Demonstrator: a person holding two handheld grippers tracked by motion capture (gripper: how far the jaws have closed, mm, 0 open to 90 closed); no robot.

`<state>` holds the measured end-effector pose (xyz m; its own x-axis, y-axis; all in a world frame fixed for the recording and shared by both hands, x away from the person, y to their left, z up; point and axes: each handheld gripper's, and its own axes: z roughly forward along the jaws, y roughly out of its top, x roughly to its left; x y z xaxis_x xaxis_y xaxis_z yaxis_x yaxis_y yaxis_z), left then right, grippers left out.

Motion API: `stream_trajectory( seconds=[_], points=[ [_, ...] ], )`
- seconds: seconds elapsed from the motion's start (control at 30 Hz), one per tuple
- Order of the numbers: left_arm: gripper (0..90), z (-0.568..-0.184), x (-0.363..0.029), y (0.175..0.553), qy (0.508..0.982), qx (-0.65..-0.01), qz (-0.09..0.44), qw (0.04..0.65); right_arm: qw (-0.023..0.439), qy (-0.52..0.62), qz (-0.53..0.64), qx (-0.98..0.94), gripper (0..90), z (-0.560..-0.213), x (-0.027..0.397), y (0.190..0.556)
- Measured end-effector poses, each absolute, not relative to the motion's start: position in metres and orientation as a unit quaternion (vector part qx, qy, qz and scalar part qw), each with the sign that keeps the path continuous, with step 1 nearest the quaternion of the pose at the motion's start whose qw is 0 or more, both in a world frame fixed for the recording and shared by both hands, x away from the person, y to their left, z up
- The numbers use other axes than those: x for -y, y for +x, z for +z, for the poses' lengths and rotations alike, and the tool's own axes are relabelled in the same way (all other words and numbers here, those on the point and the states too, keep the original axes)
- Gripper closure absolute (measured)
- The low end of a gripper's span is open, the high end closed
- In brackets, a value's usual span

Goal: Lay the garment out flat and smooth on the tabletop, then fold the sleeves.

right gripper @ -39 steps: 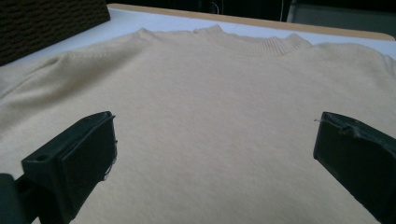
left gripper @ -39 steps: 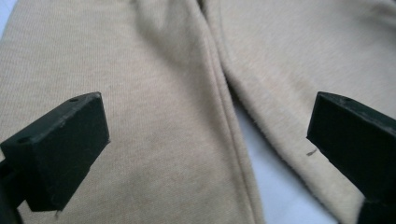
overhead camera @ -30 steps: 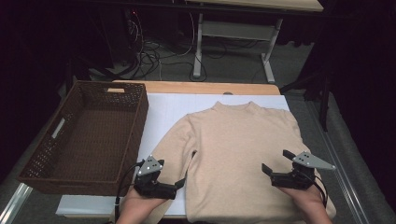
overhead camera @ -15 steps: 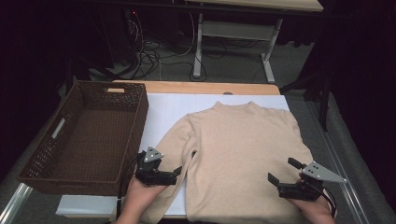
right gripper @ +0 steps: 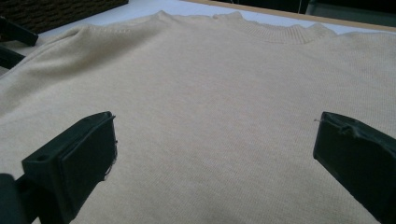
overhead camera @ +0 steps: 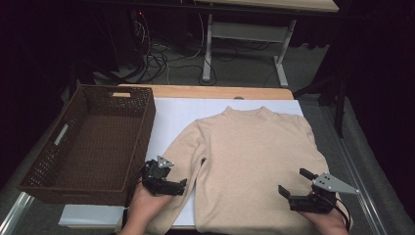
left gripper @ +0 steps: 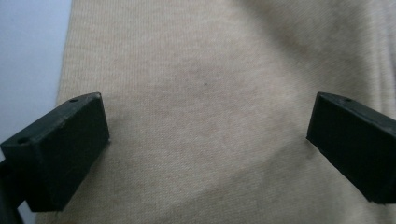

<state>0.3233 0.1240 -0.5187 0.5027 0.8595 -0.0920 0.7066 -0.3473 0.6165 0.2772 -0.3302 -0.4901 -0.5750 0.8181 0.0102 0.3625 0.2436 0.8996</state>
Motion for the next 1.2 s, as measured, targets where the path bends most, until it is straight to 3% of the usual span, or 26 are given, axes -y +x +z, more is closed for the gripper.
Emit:
stream_trajectory(
  seconds=[0.3,0.57,0.73,1.0,1.2],
  points=[
    [5.8,-0.519,-0.121,0.320,0.814,-0.478,0.140,0.300,0.240,0.394,0.471,-0.752,0.2,-0.491,0.330,0.277],
    [29.6,-0.519,-0.122,0.315,0.813,-0.461,0.144,0.325,0.243,0.397,0.479,-0.744,0.6,-0.487,0.330,0.277],
    [49.1,-0.519,-0.121,0.312,0.813,-0.453,0.145,0.335,0.244,0.399,0.482,-0.741,0.7,-0.486,0.330,0.276],
    [70.1,-0.520,-0.122,0.310,0.813,-0.445,0.147,0.346,0.240,0.403,0.488,-0.736,1.0,-0.486,0.327,0.280],
    [75.9,-0.520,-0.125,0.310,0.805,-0.455,0.137,0.356,0.243,0.401,0.485,-0.738,1.0,-0.488,0.323,0.283]
  ],
)
